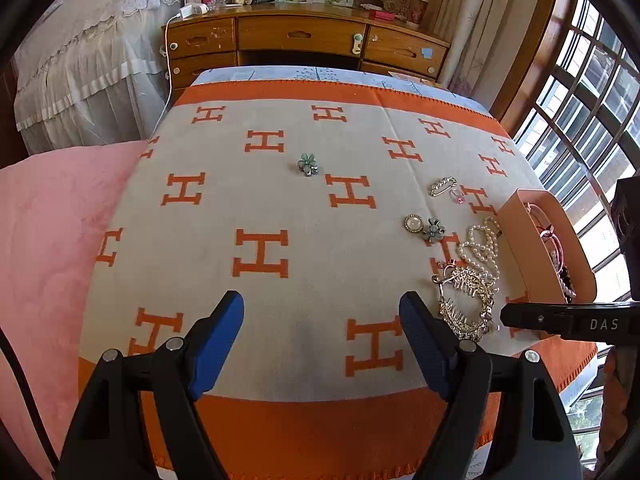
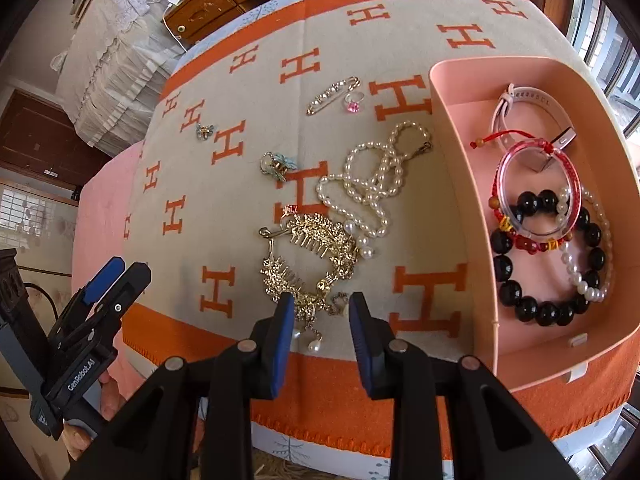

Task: Organize jewelry
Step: 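Reach the right tool to the gold hair comb and grasp it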

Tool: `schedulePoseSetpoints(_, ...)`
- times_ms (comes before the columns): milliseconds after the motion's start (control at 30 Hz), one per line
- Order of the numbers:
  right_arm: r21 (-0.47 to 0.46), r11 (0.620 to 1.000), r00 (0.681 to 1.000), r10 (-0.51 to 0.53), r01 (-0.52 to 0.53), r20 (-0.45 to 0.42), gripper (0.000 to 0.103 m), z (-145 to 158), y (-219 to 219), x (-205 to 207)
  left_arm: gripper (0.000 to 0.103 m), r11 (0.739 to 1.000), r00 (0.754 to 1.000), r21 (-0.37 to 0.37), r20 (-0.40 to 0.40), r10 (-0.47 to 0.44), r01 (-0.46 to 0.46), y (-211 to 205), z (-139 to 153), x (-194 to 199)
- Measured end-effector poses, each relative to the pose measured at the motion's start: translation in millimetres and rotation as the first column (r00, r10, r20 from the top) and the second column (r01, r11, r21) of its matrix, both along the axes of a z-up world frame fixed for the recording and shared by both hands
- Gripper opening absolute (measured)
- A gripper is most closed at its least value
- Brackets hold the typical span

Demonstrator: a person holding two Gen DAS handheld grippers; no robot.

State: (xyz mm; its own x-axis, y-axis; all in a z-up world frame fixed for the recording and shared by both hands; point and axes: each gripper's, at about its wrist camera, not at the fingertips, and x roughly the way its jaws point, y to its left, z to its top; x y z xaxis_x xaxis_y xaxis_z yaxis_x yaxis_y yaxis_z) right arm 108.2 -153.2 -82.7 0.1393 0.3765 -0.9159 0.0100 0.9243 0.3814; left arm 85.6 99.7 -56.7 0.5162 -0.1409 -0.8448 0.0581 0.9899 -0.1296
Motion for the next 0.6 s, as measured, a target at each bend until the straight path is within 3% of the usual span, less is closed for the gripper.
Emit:
schedulePoseSetpoints(333,-0.061,0.997,0.996,-0.047,0.043,-0.078,0.028,-21.7,15.9,11.6,0.078,0.999,0.999,-0.044,-0.032,-0.008,0.006,12.7,-13.2,6.9)
schedulePoseSetpoints(600,-0.135,0.99,0.998,-0.038,0.032,-0.042,0.024,-19.6,25.9,15.3,0.078,0.998,0.999,-0.058,-0.038,0.004,-0.006,19.3,-13.3,8.2)
